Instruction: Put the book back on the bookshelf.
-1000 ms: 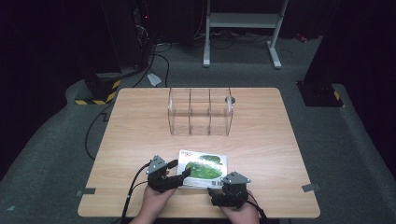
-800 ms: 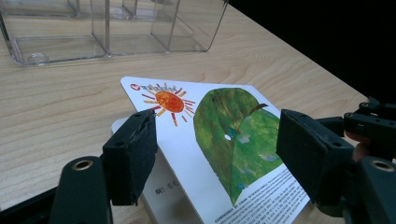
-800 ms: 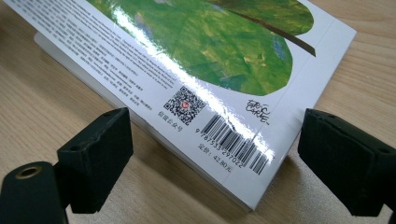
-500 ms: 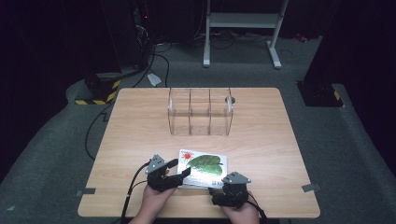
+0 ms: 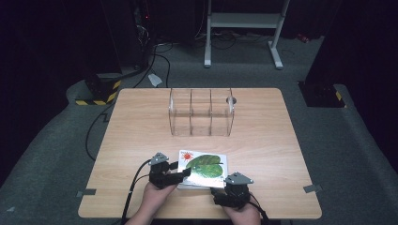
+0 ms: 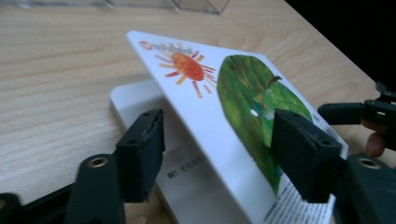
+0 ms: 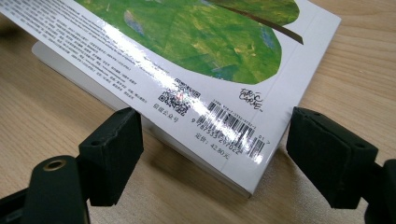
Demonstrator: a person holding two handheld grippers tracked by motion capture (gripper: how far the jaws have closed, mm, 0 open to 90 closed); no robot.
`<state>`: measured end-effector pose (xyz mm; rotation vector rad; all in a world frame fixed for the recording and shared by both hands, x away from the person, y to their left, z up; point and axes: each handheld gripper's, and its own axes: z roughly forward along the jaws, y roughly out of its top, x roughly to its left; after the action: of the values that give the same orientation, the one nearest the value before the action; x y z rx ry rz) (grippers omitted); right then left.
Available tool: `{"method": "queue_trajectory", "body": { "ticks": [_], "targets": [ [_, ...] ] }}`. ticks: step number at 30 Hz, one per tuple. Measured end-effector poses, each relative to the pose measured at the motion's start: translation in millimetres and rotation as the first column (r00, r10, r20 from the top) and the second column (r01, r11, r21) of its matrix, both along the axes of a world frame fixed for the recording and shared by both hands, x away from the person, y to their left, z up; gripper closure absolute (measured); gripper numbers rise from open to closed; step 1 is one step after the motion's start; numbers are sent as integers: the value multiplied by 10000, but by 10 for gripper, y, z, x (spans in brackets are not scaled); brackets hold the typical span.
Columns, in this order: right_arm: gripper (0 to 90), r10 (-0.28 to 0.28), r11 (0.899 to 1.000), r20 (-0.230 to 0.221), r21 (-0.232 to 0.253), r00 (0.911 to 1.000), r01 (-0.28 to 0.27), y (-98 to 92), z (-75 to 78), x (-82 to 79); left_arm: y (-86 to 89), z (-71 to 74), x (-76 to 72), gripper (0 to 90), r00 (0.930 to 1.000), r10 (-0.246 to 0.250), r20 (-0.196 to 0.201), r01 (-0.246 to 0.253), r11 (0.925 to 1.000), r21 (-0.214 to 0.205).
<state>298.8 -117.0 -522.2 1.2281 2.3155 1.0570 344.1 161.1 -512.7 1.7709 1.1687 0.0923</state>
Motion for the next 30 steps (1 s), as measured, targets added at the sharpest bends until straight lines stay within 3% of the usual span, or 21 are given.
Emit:
{"method": "queue_trajectory", "body": {
  "ticks": [4,7,11,13,17,18,19,24,26,29,30],
  "targets": [
    [188,46,9997,78,-241,10000,-44,15,-4,-4,17,4,93,427,9974,-632,-348,638,9978,164],
    [188,18,9998,-2,-205,10000,-18,18,-1,-6,29,22,104,487,9974,-665,-268,667,9977,69],
    [189,101,9997,-203,-228,9997,-105,1,5,-10,50,13,83,550,9968,-799,-22,800,9964,275],
    [210,174,9998,-225,34,9996,-173,-34,13,-26,61,4,83,556,9958,-911,110,907,9952,356],
    [213,166,9987,-370,478,9992,-148,-105,21,-37,78,26,69,630,9928,-1057,561,1036,9939,386],
    [215,121,9980,-264,628,9996,-104,-140,29,-38,76,44,51,644,9882,-1214,930,1161,9914,606],
    [215,121,9980,-264,628,9996,-104,-140,29,-38,76,44,51,653,9882,-1214,930,1161,9914,606],
    [224,-258,9930,-186,1147,9995,278,-212,60,23,43,77,-44,697,9692,-1454,1988,1243,9855,1151],
    [229,-304,9896,-172,1399,9994,325,-233,89,77,37,79,-67,698,9662,-1474,2115,1194,9830,1394],
    [231,-301,9886,-221,1469,9993,331,-236,104,152,34,69,-92,702,9664,-1387,2163,1121,9851,1306],
    [231,-301,9884,-314,1478,9991,344,-233,98,223,33,67,-109,702,9608,-1413,2385,1122,9849,1317]
  ]
}}
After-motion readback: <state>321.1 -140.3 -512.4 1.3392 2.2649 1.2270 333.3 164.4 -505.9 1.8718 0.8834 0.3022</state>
